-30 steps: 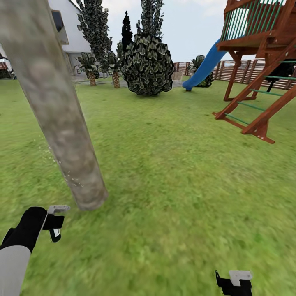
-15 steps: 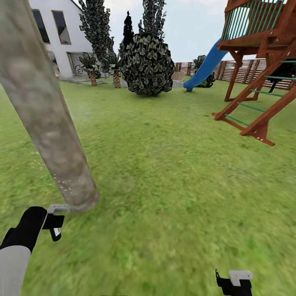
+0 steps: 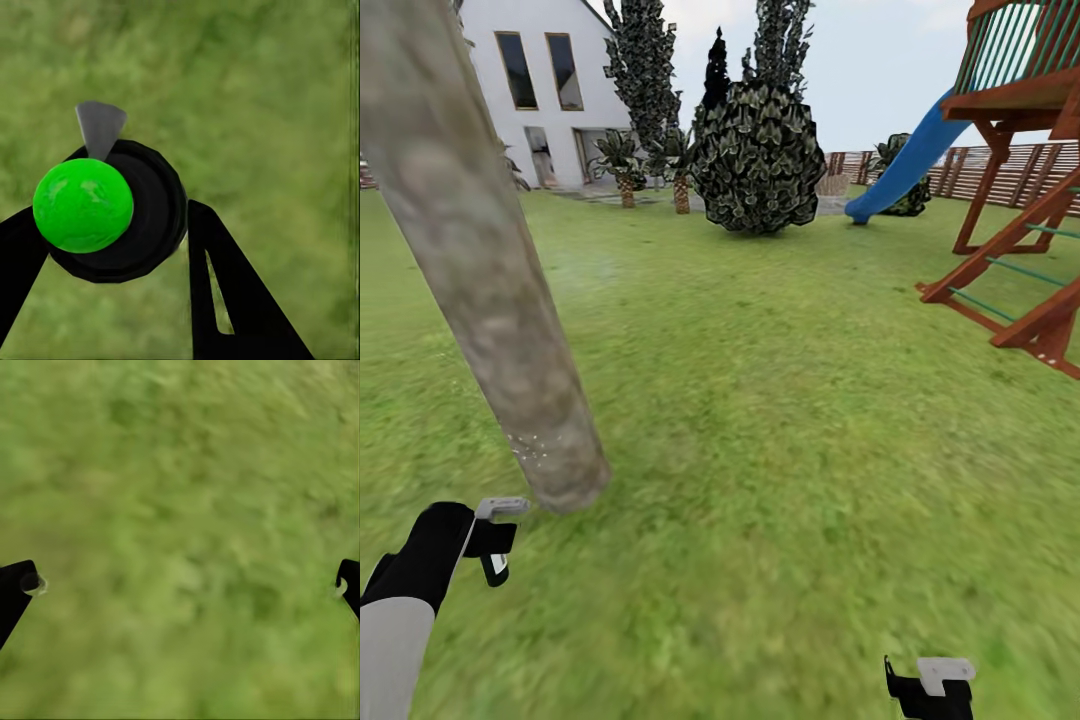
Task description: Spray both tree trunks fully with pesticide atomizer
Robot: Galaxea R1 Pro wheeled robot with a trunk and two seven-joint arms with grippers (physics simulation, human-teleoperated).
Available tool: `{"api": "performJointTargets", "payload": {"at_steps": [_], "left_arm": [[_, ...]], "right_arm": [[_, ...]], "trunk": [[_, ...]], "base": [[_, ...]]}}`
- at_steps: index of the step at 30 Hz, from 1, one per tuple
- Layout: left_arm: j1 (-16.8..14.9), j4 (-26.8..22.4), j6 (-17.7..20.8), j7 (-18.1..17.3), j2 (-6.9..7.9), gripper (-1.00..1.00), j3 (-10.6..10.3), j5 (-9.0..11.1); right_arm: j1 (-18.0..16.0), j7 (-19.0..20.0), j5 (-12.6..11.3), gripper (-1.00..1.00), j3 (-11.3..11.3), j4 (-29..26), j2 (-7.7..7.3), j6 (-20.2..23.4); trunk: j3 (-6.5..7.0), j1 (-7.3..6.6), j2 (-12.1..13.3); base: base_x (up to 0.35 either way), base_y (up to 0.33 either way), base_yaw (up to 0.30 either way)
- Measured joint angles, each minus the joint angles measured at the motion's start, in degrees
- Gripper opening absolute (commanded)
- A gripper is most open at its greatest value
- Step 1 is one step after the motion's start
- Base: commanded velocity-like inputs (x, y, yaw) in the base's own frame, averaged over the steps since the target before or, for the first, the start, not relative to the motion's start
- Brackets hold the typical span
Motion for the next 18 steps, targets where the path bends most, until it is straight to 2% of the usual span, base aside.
{"api": "performJointTargets", "payload": {"at_steps": [6, 10, 15, 16, 18], "left_arm": [[0.0, 0.0, 0.0, 0.0, 0.0, -1.0, 0.0, 0.0], [0.0, 0.0, 0.0, 0.0, 0.0, -1.0, 0.0, 0.0], [0.0, -0.1, 0.1, 0.0, 0.01, -1.0, 0.1, 0.0], [0.0, -0.2, 0.0, 0.0, 0.01, -1.0, 0.5, 0.0], [0.0, -0.2, -0.1, 0.0, -0.04, -1.0, 3.2, 0.0]], "right_arm": [[0.0, 0.0, 0.0, 1.0, 0.0, 0.0, 0.01, 0.0], [0.0, 0.0, 0.0, 1.0, 0.0, 0.0, 0.0, 0.0], [0.0, 0.0, 0.0, 1.0, 0.0, 0.0, 0.01, 0.0], [0.0, 0.0, 0.0, 1.0, 0.0, 0.0, 0.01, 0.0], [0.0, 0.0, 0.0, 1.0, 0.0, 0.0, 0.01, 0.0]], "trunk": [[0.0, 0.0, 0.0], [0.0, 0.02, 0.0], [0.0, 0.02, 0.0], [0.0, 0.02, 0.0], [0.0, 0.01, 0.0]], "base": [[0.161, -0.24, 0.002], [0.047, -0.264, 0.032], [0.002, -0.271, 0.227], [0.03, -0.272, 0.271], [0.083, -0.272, 0.274]]}}
